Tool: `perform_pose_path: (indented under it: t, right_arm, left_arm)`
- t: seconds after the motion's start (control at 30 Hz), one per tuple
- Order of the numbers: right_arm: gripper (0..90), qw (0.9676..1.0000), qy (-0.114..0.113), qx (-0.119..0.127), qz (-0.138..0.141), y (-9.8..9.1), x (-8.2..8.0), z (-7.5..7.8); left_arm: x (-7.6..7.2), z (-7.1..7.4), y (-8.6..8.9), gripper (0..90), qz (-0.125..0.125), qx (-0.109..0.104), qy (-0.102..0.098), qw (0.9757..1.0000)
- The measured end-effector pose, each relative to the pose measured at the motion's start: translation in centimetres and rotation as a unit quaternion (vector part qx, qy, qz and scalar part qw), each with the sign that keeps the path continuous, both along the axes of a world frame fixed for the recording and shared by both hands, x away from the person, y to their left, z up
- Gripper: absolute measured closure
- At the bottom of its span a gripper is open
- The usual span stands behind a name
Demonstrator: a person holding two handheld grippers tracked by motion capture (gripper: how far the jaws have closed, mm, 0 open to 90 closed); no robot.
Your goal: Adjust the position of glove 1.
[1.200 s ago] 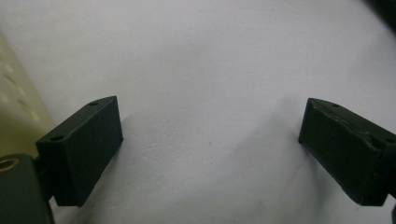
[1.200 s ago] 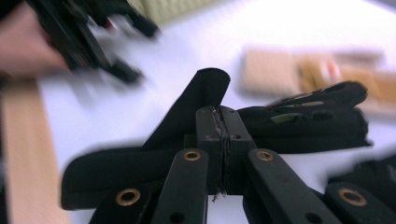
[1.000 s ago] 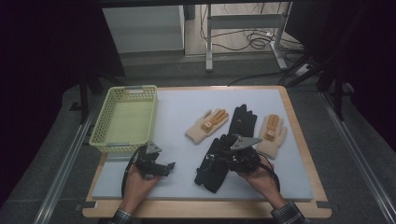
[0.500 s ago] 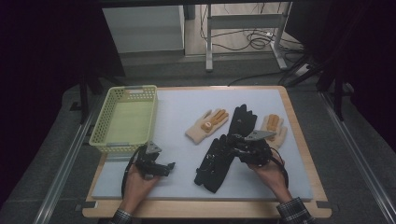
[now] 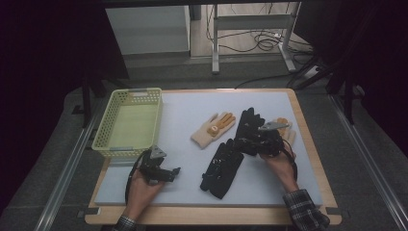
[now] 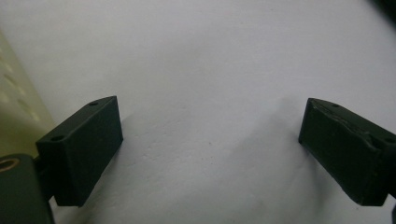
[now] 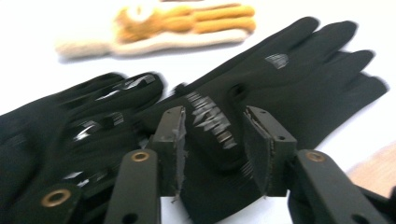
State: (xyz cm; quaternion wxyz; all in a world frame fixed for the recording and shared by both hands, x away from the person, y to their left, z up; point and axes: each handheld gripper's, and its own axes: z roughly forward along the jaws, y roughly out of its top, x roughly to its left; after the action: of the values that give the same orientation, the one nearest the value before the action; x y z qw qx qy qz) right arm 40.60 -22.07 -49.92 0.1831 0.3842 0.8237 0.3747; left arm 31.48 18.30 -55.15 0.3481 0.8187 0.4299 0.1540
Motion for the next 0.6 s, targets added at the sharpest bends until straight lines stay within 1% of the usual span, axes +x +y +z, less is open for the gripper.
perform_pose_path:
  t: [0.07, 0.13, 0.23, 0.3, 0.33, 0.4, 0.47, 0.5, 0.53, 0.57, 0.6]
  right_arm:
    - [50.8, 1.0, 0.0, -0.007, -0.007, -0.1, 1.2, 0.0]
    - [45.6, 0.9997, -0.001, -0.021, -0.012, -0.2, 2.5, -0.1]
    - [40.0, 0.9996, -0.002, -0.028, -0.009, -0.2, 4.0, -0.4]
    - [35.5, 0.9997, 0.003, -0.025, -0.006, 0.0, 4.9, -0.6]
    - [32.6, 0.9996, 0.011, -0.027, -0.006, 0.2, 5.4, -0.8]
    - [30.4, 0.9993, 0.016, -0.035, -0.005, 0.4, 6.0, -1.2]
    - [30.9, 0.9976, 0.022, -0.065, -0.008, 0.9, 6.4, -1.7]
    - [34.3, 0.9971, 0.021, -0.073, -0.008, 1.2, 6.4, -1.9]
    - [39.0, 0.9973, 0.028, -0.067, -0.014, 1.2, 6.5, -1.8]
    - [45.6, 0.997, 0.028, -0.068, -0.022, 1.2, 6.5, -1.8]
    - [49.9, 0.9969, 0.026, -0.071, -0.021, 1.2, 6.4, -1.7]
  left_arm:
    - [0.0, 0.0, 0.0, 6.2, 0.0, 0.0, -0.001, 1.0]
    - [0.0, 0.0, 0.0, 6.2, 0.0, -0.001, -0.001, 1.0]
    - [0.0, 0.0, 0.0, 6.2, 0.0, 0.0, 0.0, 1.0]
    - [0.0, 0.0, 0.0, 6.2, 0.0, -0.001, -0.001, 1.0]
    - [0.0, 0.0, 0.0, 6.2, 0.0, 0.0, 0.0, 1.0]
    - [0.0, 0.0, 0.0, 6.2, 0.0, 0.0, -0.001, 1.0]
    - [0.0, 0.0, 0.0, 6.2, 0.0, 0.0, 0.0, 1.0]
    - [0.0, 0.0, 0.0, 6.2, 0.0, 0.0, 0.0, 1.0]
    - [0.0, 0.0, 0.0, 6.2, 0.0, -0.001, -0.001, 1.0]
    - [0.0, 0.0, 0.0, 6.2, 0.0, -0.001, -0.001, 1.0]
    - [0.0, 0.0, 0.0, 6.2, 0.0, -0.001, -0.001, 1.0]
